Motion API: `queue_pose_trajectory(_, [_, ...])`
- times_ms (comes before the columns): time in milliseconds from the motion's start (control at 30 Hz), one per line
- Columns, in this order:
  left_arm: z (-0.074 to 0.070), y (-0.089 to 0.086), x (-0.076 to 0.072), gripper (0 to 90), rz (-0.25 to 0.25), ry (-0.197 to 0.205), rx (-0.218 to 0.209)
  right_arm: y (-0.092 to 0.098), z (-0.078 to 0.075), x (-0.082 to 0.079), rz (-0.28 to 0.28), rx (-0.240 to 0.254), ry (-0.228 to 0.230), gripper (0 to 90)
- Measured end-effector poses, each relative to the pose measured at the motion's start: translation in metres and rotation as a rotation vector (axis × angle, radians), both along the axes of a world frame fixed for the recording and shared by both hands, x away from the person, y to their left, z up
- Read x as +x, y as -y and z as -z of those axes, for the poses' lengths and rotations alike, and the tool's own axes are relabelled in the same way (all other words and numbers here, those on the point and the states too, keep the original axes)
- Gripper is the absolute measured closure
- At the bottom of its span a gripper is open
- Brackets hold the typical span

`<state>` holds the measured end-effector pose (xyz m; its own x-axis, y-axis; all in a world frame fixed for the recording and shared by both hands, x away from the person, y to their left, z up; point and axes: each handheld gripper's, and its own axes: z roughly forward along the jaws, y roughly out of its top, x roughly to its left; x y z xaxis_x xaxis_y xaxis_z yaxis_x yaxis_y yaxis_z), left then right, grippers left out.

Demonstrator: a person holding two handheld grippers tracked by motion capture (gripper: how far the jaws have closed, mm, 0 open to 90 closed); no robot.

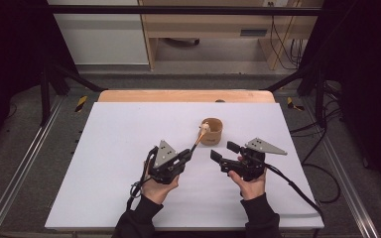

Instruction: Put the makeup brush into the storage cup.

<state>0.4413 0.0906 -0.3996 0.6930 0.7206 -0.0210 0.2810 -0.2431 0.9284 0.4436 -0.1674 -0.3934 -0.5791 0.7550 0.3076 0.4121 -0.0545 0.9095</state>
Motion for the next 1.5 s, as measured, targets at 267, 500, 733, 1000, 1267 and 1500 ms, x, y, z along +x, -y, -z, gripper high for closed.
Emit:
queue_pose_trajectory(267, [0.001, 0.009, 0.001, 83.0, 0.010, 0.000, 0.010, -0.006, 0.000, 0.002, 0.006, 0.013, -0.003, 24.8])
queue_pose_trajectory(500, [0.001, 0.013, 0.001, 83.0, 0.014, 0.005, 0.014, -0.010, 0.001, 0.004, 0.008, 0.036, -0.013, 28.6])
queue_pose_trajectory(733, [0.002, 0.016, 0.000, 83.0, 0.017, 0.007, 0.016, -0.013, 0.003, 0.006, 0.023, 0.048, -0.031, 32.2])
queue_pose_trajectory(1000, [0.004, 0.021, 0.000, 83.0, 0.024, 0.006, 0.017, -0.016, 0.006, 0.009, 0.032, 0.060, -0.042, 35.5])
queue_pose_trajectory(1267, [0.005, 0.026, -0.001, 83.0, 0.032, 0.007, 0.022, -0.017, 0.007, 0.011, 0.036, 0.070, -0.046, 40.2])
queue_pose_trajectory(1500, [0.005, 0.029, -0.002, 83.0, 0.035, 0.009, 0.023, -0.019, 0.008, 0.011, 0.039, 0.086, -0.057, 45.2])
